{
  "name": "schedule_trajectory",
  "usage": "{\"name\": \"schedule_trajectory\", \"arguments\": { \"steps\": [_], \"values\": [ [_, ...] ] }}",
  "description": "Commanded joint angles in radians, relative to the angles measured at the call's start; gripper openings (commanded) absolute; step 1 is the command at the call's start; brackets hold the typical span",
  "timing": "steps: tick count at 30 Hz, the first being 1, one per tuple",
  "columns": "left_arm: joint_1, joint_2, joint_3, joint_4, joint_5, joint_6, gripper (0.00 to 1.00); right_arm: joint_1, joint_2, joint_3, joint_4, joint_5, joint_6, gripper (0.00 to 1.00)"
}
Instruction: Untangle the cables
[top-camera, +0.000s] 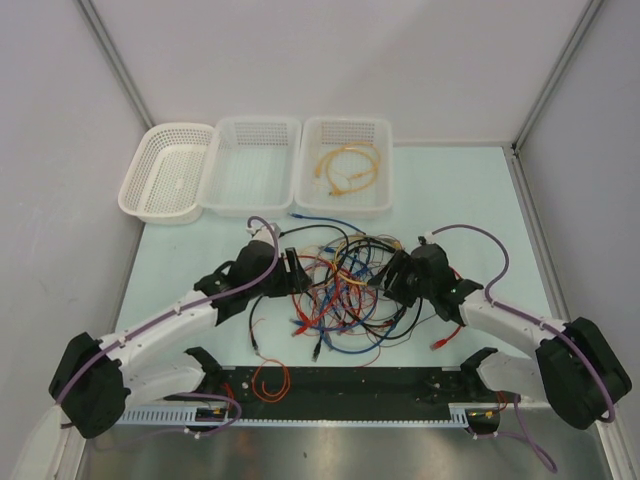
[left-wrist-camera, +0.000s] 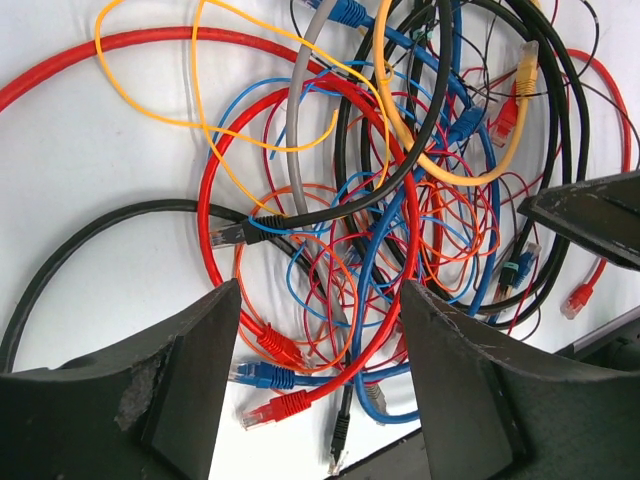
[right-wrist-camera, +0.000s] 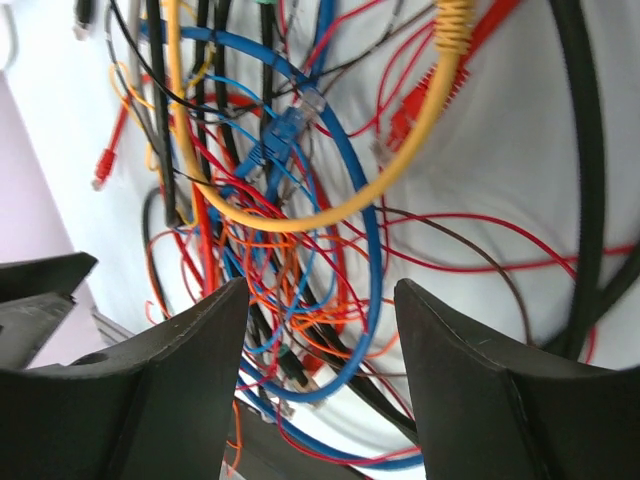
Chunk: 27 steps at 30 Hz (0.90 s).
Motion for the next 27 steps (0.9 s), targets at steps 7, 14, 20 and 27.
{"name": "schedule_trajectory", "arguments": {
  "steps": [7, 14, 20, 27],
  "values": [
    [0.0, -0.049, -0.025, -0.013, -0.016, -0.013, 0.71, -0.065, 0.166, -0.027, 0.302, -0.051, 0.079, 0.59],
    [0.0, -0.068, -0.043, -0.027, -0.031, -0.013, 0.71, -0.087, 0.255, -0.027, 0.397, -0.065, 0.079, 0.28],
    [0.0, -0.085, -0.026, -0.031, -0.039, -0.013, 0.71, -0.038, 0.045, -0.018, 0.226, -0.002, 0.015, 0.0],
    [0.001, -0.157, 0.02, -0.041, -0.085, -0.002, 0.71, 0.134, -0.344, 0.109, -0.159, 0.18, -0.123, 0.0]
  ]
}}
